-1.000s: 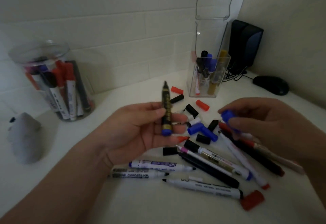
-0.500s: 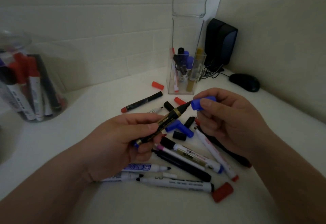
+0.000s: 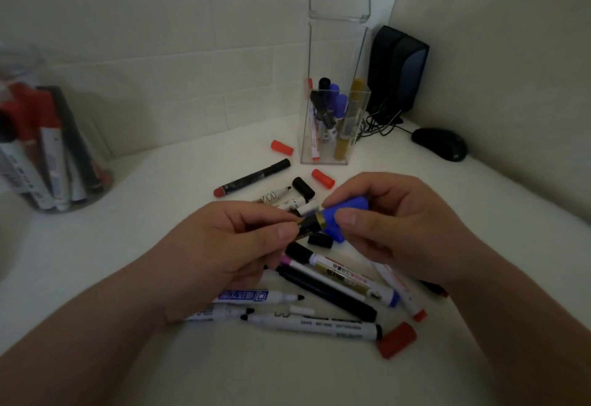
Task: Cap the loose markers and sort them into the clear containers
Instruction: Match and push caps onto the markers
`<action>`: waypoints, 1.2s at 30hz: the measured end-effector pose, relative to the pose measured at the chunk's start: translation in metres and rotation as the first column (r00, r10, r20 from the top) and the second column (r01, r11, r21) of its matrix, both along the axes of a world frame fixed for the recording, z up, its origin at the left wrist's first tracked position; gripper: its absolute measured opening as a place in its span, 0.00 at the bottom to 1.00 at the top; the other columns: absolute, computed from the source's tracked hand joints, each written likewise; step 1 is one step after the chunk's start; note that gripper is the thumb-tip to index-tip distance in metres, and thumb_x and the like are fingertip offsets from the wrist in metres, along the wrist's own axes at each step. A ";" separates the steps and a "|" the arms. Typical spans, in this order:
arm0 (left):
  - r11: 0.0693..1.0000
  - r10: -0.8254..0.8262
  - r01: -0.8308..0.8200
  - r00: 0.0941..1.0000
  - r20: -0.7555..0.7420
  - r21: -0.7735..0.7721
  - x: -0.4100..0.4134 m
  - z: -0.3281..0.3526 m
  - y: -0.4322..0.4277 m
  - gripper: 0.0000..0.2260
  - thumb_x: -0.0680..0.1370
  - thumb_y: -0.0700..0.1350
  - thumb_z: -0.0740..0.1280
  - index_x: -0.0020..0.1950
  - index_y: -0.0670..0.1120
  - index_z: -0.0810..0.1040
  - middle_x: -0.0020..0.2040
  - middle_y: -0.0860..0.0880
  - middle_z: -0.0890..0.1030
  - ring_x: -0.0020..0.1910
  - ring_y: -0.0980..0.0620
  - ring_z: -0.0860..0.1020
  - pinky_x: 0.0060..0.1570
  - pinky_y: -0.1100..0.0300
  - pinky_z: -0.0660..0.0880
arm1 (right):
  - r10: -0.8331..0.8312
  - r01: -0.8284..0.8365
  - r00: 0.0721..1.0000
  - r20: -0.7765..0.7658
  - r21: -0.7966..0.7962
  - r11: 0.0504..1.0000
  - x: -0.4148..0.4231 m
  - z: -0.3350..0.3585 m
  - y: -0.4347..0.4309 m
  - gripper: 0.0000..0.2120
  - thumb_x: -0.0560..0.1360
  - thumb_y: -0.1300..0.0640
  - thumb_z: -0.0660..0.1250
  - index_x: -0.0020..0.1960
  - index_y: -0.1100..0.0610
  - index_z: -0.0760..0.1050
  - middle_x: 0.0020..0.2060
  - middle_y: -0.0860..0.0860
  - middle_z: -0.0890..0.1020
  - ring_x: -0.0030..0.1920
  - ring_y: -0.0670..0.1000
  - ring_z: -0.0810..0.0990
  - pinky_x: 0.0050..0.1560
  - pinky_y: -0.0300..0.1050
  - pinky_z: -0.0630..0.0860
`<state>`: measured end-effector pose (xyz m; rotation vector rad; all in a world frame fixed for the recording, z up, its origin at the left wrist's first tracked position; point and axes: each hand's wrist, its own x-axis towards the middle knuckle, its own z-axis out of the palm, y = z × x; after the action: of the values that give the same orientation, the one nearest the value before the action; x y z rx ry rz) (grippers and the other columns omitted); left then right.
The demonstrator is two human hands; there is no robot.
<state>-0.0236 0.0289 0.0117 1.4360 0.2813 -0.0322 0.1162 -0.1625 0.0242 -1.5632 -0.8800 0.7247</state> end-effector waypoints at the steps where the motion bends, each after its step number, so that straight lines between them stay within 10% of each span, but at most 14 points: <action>1: 0.994 0.021 -0.023 1.000 0.020 0.110 -0.001 0.003 -0.001 0.12 0.69 0.47 0.72 0.50 0.46 0.87 0.28 0.48 0.76 0.24 0.53 0.63 0.23 0.64 0.63 | 0.015 -0.013 0.998 0.059 -0.033 0.999 -0.002 0.002 0.000 0.10 0.71 0.55 0.70 0.51 0.53 0.82 0.33 0.55 0.81 0.26 0.51 0.72 0.27 0.41 0.72; 10: 0.789 0.002 -0.292 0.880 0.474 0.540 -0.007 -0.007 0.005 0.09 0.70 0.50 0.80 0.48 0.54 0.87 0.39 0.55 0.85 0.36 0.56 0.83 0.35 0.69 0.75 | -0.007 0.075 0.761 0.649 -0.077 0.994 -0.025 0.002 0.004 0.06 0.77 0.51 0.67 0.53 0.43 0.79 0.41 0.41 0.80 0.37 0.48 0.79 0.36 0.34 0.76; 15: 0.717 -0.124 -0.303 0.830 0.543 0.628 -0.009 -0.003 0.009 0.12 0.72 0.52 0.75 0.55 0.54 0.84 0.41 0.57 0.84 0.37 0.52 0.82 0.35 0.65 0.75 | 0.023 0.094 0.842 0.538 -0.187 0.978 -0.032 0.004 0.008 0.13 0.73 0.35 0.59 0.51 0.39 0.74 0.42 0.42 0.78 0.35 0.46 0.76 0.33 0.36 0.74; 21: 0.570 -0.132 -0.323 0.871 0.473 0.755 -0.006 0.000 0.010 0.04 0.76 0.55 0.72 0.51 0.61 0.82 0.40 0.60 0.81 0.37 0.59 0.80 0.35 0.69 0.73 | -0.001 0.002 1.000 0.012 -0.070 0.998 -0.014 0.002 0.009 0.01 0.75 0.56 0.70 0.45 0.51 0.79 0.28 0.50 0.76 0.26 0.49 0.68 0.27 0.44 0.67; 27: 0.530 0.080 -0.382 0.911 0.404 0.757 -0.006 0.001 0.019 0.08 0.74 0.63 0.59 0.47 0.63 0.73 0.42 0.62 0.80 0.37 0.57 0.78 0.33 0.69 0.71 | -0.449 0.446 0.885 0.127 0.048 0.894 0.028 0.010 -0.012 0.07 0.77 0.69 0.65 0.47 0.58 0.75 0.38 0.56 0.85 0.34 0.54 0.81 0.28 0.44 0.74; 31: 0.540 0.097 -0.335 0.936 0.339 0.772 -0.001 -0.006 0.011 0.06 0.75 0.55 0.68 0.48 0.61 0.72 0.46 0.66 0.78 0.41 0.60 0.78 0.38 0.70 0.73 | -0.215 0.487 0.747 0.629 -0.299 0.820 0.033 -0.004 -0.004 0.09 0.74 0.59 0.73 0.43 0.49 0.75 0.40 0.45 0.81 0.40 0.43 0.79 0.38 0.32 0.72; 36: 0.554 0.099 -0.313 0.945 0.312 0.771 0.002 -0.010 0.010 0.06 0.76 0.51 0.70 0.48 0.59 0.73 0.48 0.65 0.78 0.45 0.58 0.78 0.46 0.65 0.74 | 0.020 0.387 0.754 0.657 -0.468 0.794 0.021 -0.014 0.018 0.06 0.74 0.45 0.71 0.45 0.44 0.75 0.41 0.41 0.77 0.42 0.41 0.75 0.40 0.34 0.67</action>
<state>-0.0214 0.0384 0.0013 2.3109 0.2802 0.5398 0.1369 -0.1448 0.0106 -2.5169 -1.0012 0.2925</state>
